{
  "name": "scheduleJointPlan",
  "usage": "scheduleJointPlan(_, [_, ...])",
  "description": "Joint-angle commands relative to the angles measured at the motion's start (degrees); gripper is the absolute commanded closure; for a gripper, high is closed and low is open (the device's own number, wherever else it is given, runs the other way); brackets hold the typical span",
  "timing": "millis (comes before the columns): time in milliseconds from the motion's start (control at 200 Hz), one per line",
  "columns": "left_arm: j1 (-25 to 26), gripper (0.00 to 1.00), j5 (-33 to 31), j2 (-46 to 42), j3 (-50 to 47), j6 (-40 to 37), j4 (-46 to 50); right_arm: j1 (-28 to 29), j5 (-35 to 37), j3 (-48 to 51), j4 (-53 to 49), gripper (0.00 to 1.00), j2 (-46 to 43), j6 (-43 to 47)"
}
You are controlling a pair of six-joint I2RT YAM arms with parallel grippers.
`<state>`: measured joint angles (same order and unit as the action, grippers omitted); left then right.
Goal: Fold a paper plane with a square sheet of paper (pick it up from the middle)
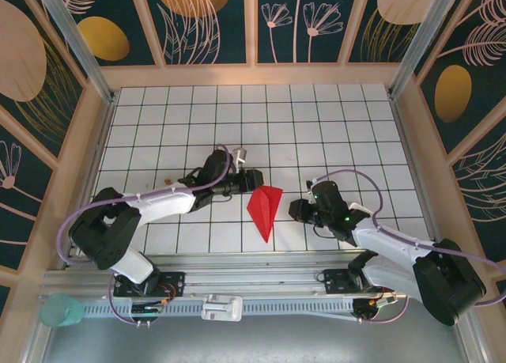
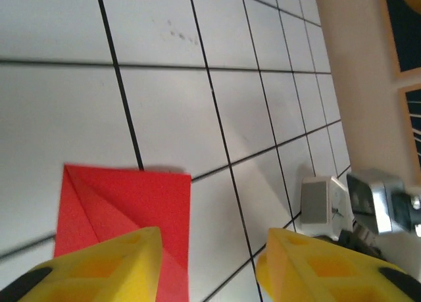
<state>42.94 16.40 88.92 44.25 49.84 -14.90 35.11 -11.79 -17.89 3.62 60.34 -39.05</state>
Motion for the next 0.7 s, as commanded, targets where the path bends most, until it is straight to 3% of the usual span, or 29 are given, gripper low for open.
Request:
scheduleJointPlan(0, [4.4, 0.5, -8.3, 0.7, -1.2, 1.8, 7.9, -2.0, 1.9, -0.5, 1.5, 0.83, 1.1, 1.2])
scheduleJointPlan(230, [10.2, 0.37, -14.1, 8.5, 6.3, 0.3, 14.9, -3.4, 0.1, 0.0, 2.5, 0.81, 1.1, 2.6])
scheduleJointPlan(450, [10.9, 0.38, -13.8, 15.6, 11.1, -0.8, 17.0, -5.7, -1.9, 2.1, 3.3, 0.81, -1.4, 3.4])
scheduleJointPlan(540, [11.0, 0.44, -14.8, 17.1, 13.4, -0.5, 18.6, -6.5, -3.1, 2.4, 3.6, 0.81, -1.6, 3.9])
scheduleJointPlan(696, [11.0, 0.72, -15.6, 14.3, 11.8, 1.2, 15.9, -7.5, -3.9, 2.1, 3.3, 0.81, -1.4, 5.0])
